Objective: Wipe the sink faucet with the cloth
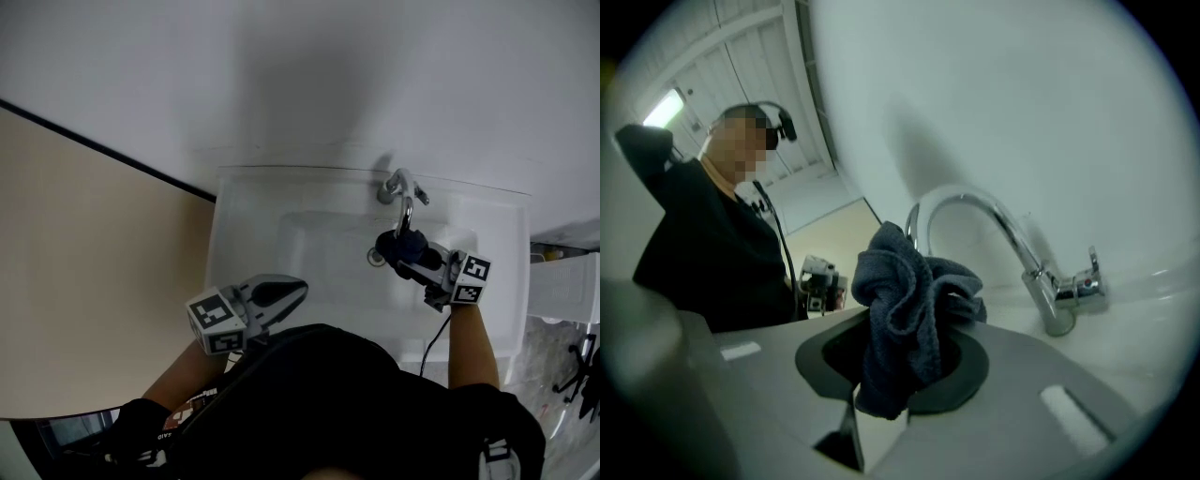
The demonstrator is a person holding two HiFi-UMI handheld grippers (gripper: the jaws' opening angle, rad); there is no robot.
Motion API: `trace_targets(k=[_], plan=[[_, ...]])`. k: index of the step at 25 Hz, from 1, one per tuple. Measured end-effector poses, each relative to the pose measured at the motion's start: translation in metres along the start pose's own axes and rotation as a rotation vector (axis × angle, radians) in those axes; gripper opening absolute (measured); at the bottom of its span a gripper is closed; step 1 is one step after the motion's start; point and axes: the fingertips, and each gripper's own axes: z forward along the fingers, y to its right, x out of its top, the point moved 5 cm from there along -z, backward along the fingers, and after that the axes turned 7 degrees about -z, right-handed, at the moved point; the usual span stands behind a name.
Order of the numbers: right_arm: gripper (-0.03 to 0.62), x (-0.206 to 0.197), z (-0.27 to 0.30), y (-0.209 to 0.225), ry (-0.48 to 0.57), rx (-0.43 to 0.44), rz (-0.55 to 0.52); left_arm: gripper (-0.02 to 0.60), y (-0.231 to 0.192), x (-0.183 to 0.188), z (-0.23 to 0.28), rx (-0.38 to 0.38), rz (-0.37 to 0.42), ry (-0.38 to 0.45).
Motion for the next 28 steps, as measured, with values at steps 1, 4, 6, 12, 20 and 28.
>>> trace_targets(k=[1, 4, 6, 12, 20, 28], plan=[[0.078, -0.005, 0.001, -0.005, -0.029, 0.000, -0.002, -0.002, 0.001, 0.000, -0.001, -0.002, 0.005, -0.004], [0.078, 0.015, -0.027, -0.003, 0.103, -0.051, 0.019, -0.002, 0.010, 0.008, 0.001, -0.021, -0.013, 0.027], [0.078, 0.044, -0.055, 0.015, 0.190, -0.162, 0.008, -0.002, 0.012, 0.009, 0.002, -0.014, -0.016, 0.033], [0.078, 0.083, -0.062, 0.080, -0.062, -0.466, -0.162, -0.002, 0.010, 0.012, 0.013, 0.020, -0.020, 0.007], [0.078, 0.110, -0.014, 0.064, -0.233, -0.276, -0.453, -0.002, 0.018, 0.018, 0.029, 0.019, -0.020, -0.008], [0.080, 0.066, -0.034, -0.016, -0.271, -0.149, -0.493, -0.002, 0.019, 0.020, 0.018, 0.035, -0.010, -0.005]])
